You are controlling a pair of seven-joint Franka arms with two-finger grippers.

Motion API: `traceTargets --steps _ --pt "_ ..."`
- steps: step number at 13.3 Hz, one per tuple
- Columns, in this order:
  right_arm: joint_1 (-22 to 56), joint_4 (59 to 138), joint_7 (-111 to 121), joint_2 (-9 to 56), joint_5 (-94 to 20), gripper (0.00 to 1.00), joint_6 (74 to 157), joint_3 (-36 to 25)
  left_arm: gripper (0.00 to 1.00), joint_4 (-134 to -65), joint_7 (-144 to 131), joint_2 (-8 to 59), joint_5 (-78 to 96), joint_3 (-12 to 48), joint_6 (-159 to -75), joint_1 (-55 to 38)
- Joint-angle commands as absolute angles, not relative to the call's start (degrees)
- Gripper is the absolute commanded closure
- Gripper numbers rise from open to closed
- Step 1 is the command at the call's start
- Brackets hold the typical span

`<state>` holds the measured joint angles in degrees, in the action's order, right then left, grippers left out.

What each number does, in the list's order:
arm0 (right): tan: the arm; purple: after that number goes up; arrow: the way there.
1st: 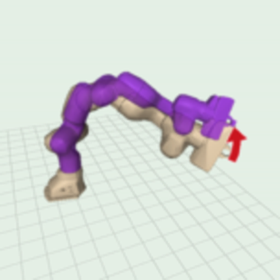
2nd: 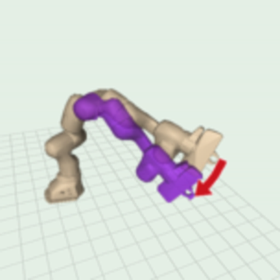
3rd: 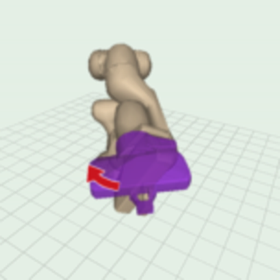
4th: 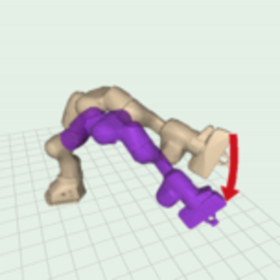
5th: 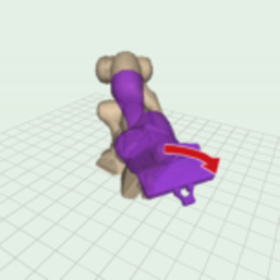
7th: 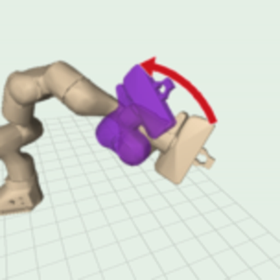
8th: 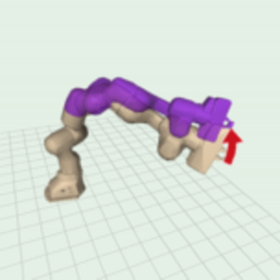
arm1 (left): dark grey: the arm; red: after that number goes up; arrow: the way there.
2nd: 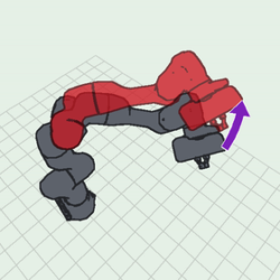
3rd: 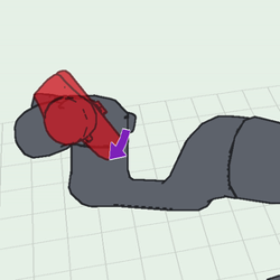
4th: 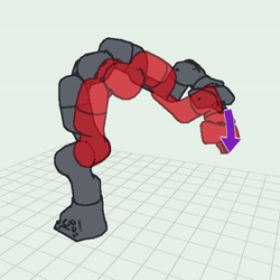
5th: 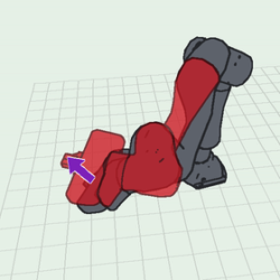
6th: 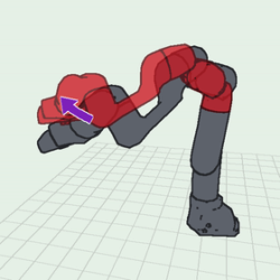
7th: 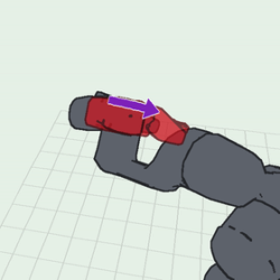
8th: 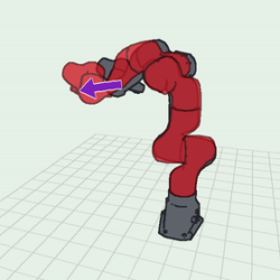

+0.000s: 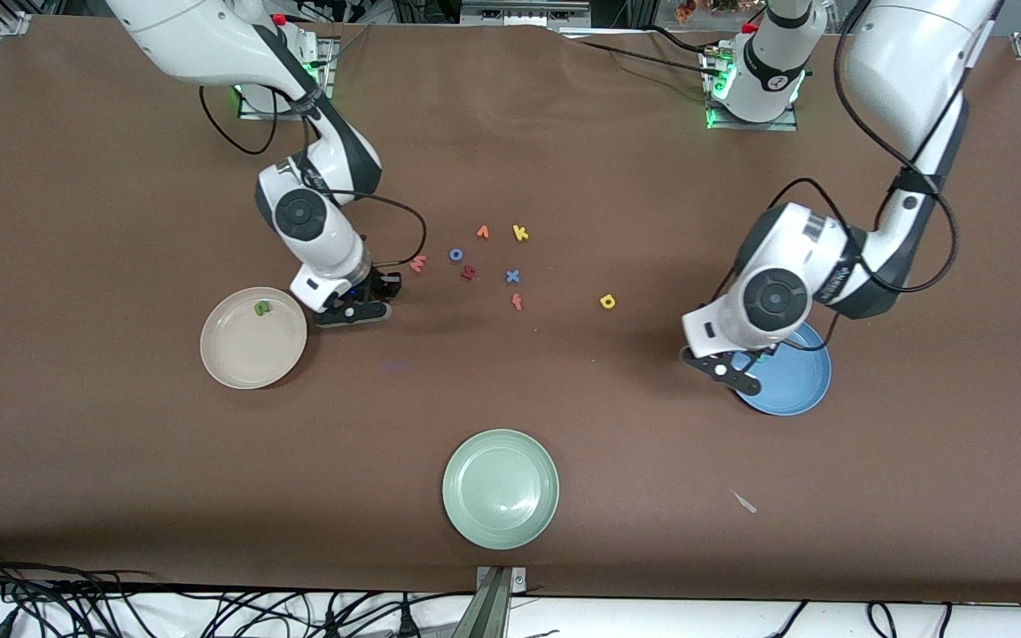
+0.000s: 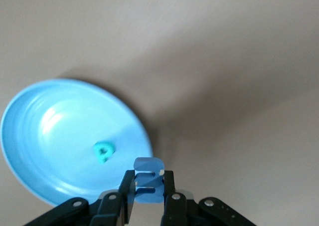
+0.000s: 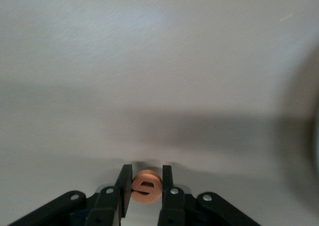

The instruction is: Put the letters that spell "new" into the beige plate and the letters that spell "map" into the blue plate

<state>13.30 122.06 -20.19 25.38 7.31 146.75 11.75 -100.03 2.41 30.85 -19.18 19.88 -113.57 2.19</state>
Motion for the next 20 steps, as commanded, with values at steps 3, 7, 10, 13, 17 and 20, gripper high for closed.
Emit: traceTargets --steps 3,7,10,13,17,20 --pt "6.2 121.6 1.4 19.9 8.1 0.97 141.6 8.5 1.0 -112.3 15.3 26.8 -20.9 20.5 -126.9 13.7" --pt "5.9 123.3 5.5 20.2 7.1 0.59 142.5 5.1 0.55 -113.9 17.3 27.5 -22.9 20.4 -129.7 15.9" --pt "6.1 124.4 -0.3 20.0 6.9 0.36 142.3 5.8 0.0 -112.0 16.4 26.6 -22.8 22.5 -126.8 15.4" --pt "6.8 125.9 -20.8 19.2 6.9 0.36 142.5 15.2 0.0 -108.0 13.5 26.3 -21.8 25.5 -122.5 14.9" --pt "11.1 130.1 -36.2 19.8 6.9 0.36 149.4 18.6 0.0 -107.0 -2.2 26.5 -19.2 28.9 -120.4 13.6" --pt "14.0 130.9 -42.8 21.1 6.9 0.36 152.2 18.6 0.0 -107.5 -11.9 27.7 -15.6 29.7 -120.9 11.4"
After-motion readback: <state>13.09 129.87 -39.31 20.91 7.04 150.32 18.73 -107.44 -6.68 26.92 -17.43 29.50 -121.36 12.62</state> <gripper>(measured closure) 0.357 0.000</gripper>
